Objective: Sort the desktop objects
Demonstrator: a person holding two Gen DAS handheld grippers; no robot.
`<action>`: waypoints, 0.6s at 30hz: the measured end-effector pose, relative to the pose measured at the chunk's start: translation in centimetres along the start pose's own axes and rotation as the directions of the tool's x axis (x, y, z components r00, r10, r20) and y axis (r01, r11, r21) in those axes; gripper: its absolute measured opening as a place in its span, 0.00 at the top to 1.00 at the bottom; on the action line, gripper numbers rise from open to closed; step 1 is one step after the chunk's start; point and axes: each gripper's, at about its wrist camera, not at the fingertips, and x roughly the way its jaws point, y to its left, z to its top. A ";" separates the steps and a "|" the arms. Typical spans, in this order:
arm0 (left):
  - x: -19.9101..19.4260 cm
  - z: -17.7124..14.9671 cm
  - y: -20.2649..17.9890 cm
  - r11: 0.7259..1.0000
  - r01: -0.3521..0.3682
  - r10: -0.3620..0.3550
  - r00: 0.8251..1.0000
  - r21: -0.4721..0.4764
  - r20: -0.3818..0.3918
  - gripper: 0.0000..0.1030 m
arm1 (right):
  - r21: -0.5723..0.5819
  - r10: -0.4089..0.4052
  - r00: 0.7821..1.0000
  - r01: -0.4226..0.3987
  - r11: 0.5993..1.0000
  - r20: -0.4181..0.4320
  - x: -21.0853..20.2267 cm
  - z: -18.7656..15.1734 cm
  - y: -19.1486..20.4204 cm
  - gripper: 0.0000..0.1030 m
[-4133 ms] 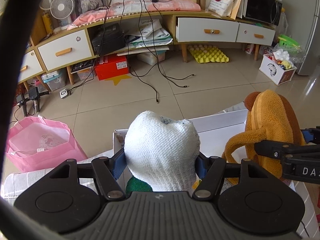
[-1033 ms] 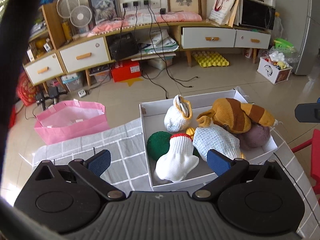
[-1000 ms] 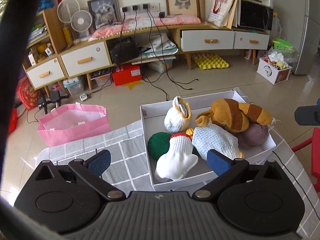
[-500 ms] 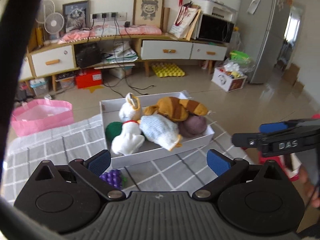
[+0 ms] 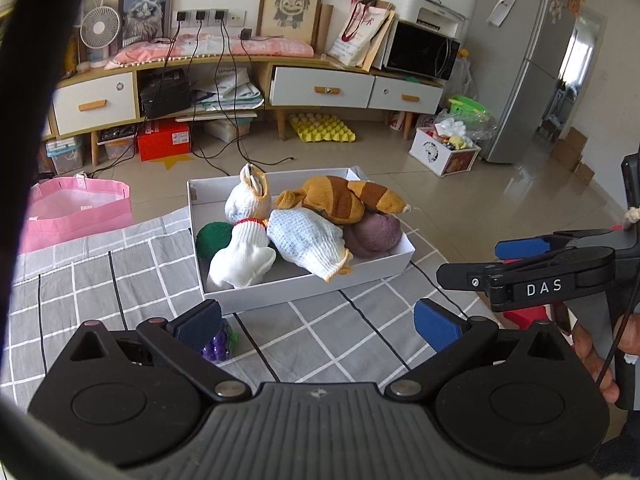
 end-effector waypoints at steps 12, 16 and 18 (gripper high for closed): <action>0.4 -1.1 -0.5 0.994 -0.013 0.022 0.996 0.105 -0.089 0.01 | -0.013 0.013 1.000 -0.013 1.000 0.000 -0.1 -0.1 0.4 0.01; 1.1 -1.5 -1.0 0.986 -0.068 0.085 0.990 0.151 -0.112 0.01 | -0.017 0.009 1.000 -0.009 1.000 -0.001 -0.1 -0.1 0.5 0.01; 0.8 -1.6 -1.2 0.985 -0.061 0.079 0.991 0.163 -0.109 0.01 | -0.020 0.008 1.000 -0.008 1.000 0.001 -0.1 -0.1 0.6 0.01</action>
